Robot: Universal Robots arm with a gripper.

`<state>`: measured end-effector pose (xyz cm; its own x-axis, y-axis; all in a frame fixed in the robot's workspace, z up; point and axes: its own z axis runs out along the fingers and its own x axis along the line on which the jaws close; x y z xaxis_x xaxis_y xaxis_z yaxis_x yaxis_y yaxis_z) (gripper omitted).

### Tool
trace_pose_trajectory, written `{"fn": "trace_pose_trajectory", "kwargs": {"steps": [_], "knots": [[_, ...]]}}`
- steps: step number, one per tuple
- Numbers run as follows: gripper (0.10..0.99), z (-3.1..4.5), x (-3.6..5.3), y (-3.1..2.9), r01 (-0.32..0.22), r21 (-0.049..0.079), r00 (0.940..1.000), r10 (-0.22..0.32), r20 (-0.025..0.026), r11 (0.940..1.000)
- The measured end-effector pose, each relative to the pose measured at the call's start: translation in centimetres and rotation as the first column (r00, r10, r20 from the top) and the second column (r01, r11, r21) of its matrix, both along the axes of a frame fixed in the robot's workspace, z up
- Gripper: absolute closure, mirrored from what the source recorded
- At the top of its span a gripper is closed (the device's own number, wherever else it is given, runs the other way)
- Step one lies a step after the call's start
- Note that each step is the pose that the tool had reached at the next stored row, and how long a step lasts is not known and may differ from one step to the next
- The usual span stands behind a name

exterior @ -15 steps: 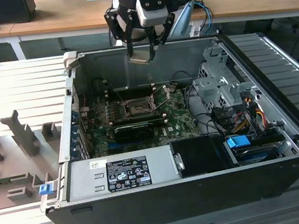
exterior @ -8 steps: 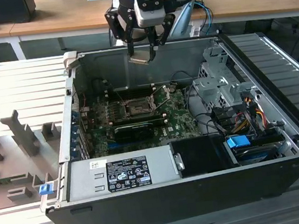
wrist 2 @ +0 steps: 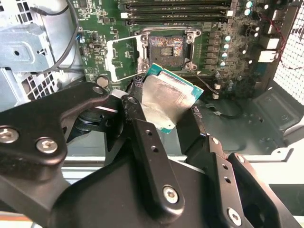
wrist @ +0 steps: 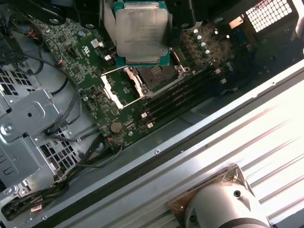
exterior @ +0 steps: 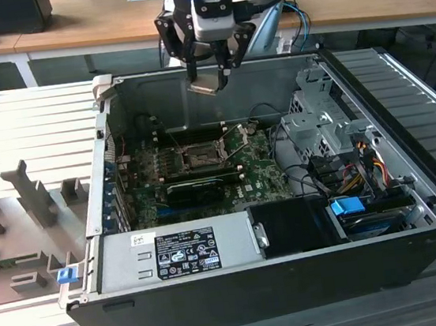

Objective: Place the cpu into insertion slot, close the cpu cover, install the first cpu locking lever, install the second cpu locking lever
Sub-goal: 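Place the cpu into insertion slot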

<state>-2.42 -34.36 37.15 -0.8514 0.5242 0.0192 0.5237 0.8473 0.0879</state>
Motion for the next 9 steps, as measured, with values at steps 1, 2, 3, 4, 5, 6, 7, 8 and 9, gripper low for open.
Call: {"fn": "trace_pose_trajectory", "kwargs": {"steps": [1,2,3,4,5,6,7,8,9], "knots": [[0.557,-0.03,0.0,0.0,0.007,0.0,1.0,-0.007,0.0,1.0],[0.557,-0.04,0.0,0.0,0.01,0.0,0.9999,-0.01,0.0,0.9999],[0.557,-0.07,0.0,0.0,0.015,0.0,0.9999,-0.015,0.0,0.9999],[0.557,-0.09,0.0,0.0,0.018,0.0,0.9998,-0.018,0.0001,0.9998],[0.557,-0.11,0.0,0.0,0.021,0.0,0.9998,-0.021,0.0,0.9998],[0.557,-0.13,0.0,0.0,0.024,0.0,0.9997,-0.024,0.0,0.9997],[0.557,-0.15,0.0,0.0,0.028,0.0,0.9996,-0.028,0.0,0.9996],[0.557,-0.16,0.0,0.0,0.031,0.0,0.9995,-0.031,0.0,0.9995],[0.557,-0.17,0.0,0.0,0.034,0.0,0.9994,-0.034,0.0,0.9994]]}}
